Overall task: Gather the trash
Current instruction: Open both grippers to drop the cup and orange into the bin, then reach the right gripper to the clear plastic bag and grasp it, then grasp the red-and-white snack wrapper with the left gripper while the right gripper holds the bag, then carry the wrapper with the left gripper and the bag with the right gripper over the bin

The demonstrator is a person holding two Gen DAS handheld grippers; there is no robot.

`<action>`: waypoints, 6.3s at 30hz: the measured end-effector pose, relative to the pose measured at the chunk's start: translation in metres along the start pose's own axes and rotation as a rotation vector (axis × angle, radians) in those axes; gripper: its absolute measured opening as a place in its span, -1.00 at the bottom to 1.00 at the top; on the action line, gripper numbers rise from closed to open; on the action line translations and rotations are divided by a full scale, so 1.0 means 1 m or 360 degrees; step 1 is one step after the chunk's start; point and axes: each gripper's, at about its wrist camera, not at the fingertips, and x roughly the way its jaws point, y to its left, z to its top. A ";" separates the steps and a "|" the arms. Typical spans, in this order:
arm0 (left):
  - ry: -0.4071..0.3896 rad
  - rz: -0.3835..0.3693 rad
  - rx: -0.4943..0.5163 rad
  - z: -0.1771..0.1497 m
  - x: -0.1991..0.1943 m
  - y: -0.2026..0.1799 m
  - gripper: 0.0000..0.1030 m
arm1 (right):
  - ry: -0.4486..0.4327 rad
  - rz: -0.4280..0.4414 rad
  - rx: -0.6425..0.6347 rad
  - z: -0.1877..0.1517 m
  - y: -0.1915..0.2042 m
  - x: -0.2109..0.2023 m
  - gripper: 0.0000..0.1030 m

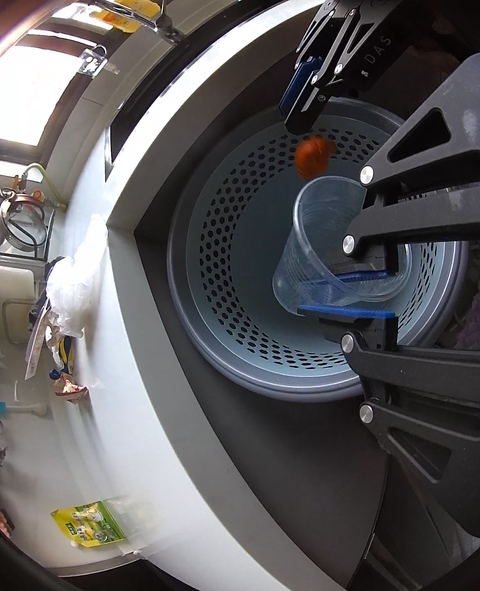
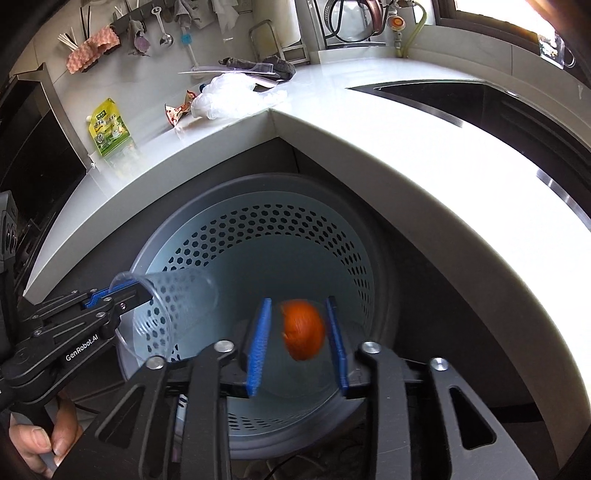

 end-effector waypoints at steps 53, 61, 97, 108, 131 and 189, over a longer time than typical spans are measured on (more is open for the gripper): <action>-0.0542 0.0220 0.0019 0.047 -0.077 0.028 0.88 | -0.0310 -0.0053 -0.0076 0.046 0.001 -0.044 0.48; -0.0620 0.0159 -0.0103 0.091 -0.082 0.055 0.87 | -0.0461 -0.0001 -0.0023 0.092 0.008 -0.048 0.55; -0.0484 0.0426 -0.0246 0.196 -0.006 0.149 0.88 | -0.0076 0.0074 -0.0344 0.228 0.097 0.122 0.55; -0.0457 0.0389 -0.0228 0.205 0.006 0.138 0.88 | -0.0045 0.0102 -0.0463 0.229 0.106 0.133 -0.26; -0.0169 0.0385 -0.0235 0.259 0.088 0.109 0.88 | -0.0238 0.0218 -0.0120 0.235 0.017 0.084 -0.32; -0.0493 0.0282 -0.0059 0.061 -0.081 0.049 -0.36 | -0.0133 0.0233 -0.0058 0.047 0.023 -0.040 -0.32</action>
